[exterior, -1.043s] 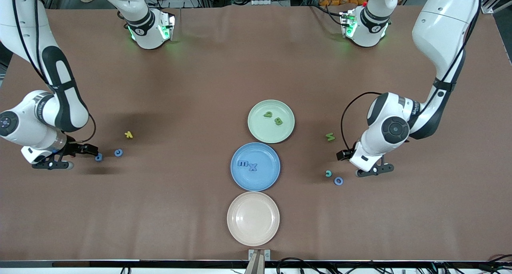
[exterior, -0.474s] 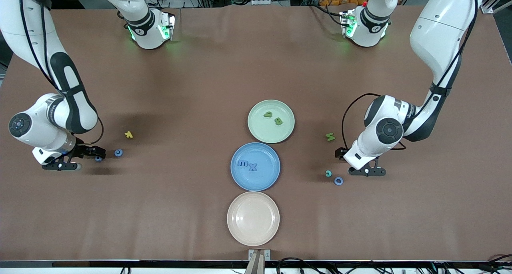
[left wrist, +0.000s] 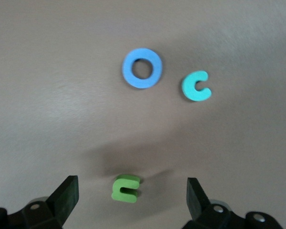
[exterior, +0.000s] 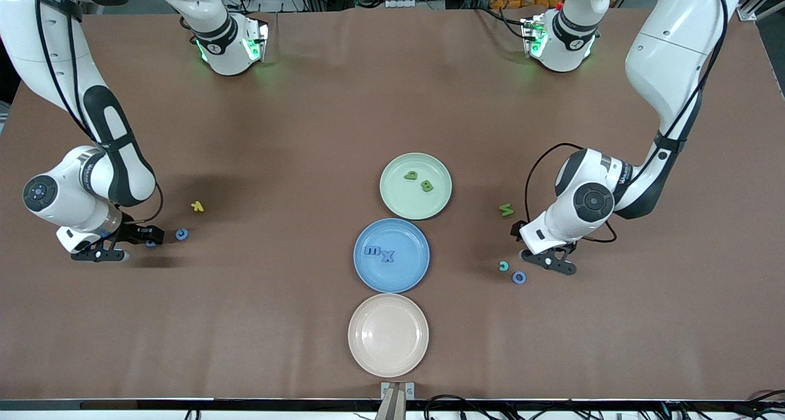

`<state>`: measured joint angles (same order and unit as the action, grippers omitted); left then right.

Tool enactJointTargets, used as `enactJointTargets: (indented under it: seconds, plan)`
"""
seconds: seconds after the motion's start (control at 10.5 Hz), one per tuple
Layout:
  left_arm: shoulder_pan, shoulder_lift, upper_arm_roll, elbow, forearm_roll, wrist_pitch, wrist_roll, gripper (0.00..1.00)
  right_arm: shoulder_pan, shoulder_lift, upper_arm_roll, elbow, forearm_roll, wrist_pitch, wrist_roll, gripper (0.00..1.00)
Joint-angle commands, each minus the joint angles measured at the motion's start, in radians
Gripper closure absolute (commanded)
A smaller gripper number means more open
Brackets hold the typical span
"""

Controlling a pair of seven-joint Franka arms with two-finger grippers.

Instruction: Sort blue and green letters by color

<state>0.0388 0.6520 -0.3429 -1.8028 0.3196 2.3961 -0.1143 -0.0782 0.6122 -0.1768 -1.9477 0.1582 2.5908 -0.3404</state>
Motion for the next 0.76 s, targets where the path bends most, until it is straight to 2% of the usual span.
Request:
enactJointTargets:
  seconds: [0.0,0.38,0.57,0.66]
  plan:
    - [0.018,0.020,-0.005,-0.006,0.024,0.018,0.116,0.00,0.000,-0.008,0.000,-0.007,0.020,-0.003,-0.017,1.00]
    - [0.010,0.046,0.002,0.005,0.022,0.018,0.113,0.00,0.021,-0.034,0.006,0.030,0.020,-0.061,-0.002,1.00]
    - [0.016,0.049,0.004,0.005,0.024,0.020,0.149,0.00,0.053,-0.048,0.007,0.087,0.020,-0.168,0.108,1.00]
    - [0.029,0.049,0.004,0.005,0.024,0.020,0.168,0.00,0.076,-0.048,0.007,0.096,0.020,-0.173,0.194,1.00]
